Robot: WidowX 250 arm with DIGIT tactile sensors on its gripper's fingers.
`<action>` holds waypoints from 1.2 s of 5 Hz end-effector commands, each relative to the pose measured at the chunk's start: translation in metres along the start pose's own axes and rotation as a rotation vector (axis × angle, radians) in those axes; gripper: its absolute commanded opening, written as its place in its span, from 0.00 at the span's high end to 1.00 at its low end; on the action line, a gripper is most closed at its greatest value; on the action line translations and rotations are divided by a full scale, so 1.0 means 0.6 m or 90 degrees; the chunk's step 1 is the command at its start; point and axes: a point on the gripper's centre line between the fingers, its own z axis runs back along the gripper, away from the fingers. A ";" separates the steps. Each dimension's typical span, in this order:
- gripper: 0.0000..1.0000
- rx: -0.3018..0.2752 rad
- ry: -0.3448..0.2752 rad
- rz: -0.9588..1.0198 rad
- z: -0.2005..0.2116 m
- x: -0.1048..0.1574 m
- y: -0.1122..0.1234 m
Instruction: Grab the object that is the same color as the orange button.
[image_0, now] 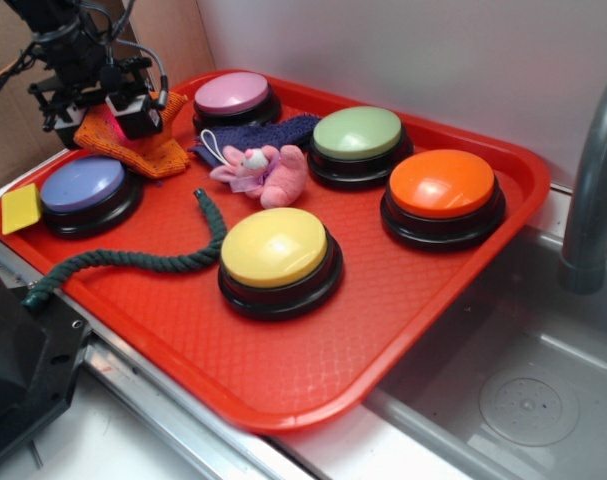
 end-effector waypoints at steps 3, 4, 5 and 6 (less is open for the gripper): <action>1.00 0.016 -0.038 -0.177 0.130 -0.039 -0.056; 1.00 -0.048 -0.001 -0.261 0.152 -0.077 -0.073; 1.00 -0.081 0.026 -0.333 0.170 -0.124 -0.070; 1.00 -0.099 0.049 -0.370 0.182 -0.163 -0.058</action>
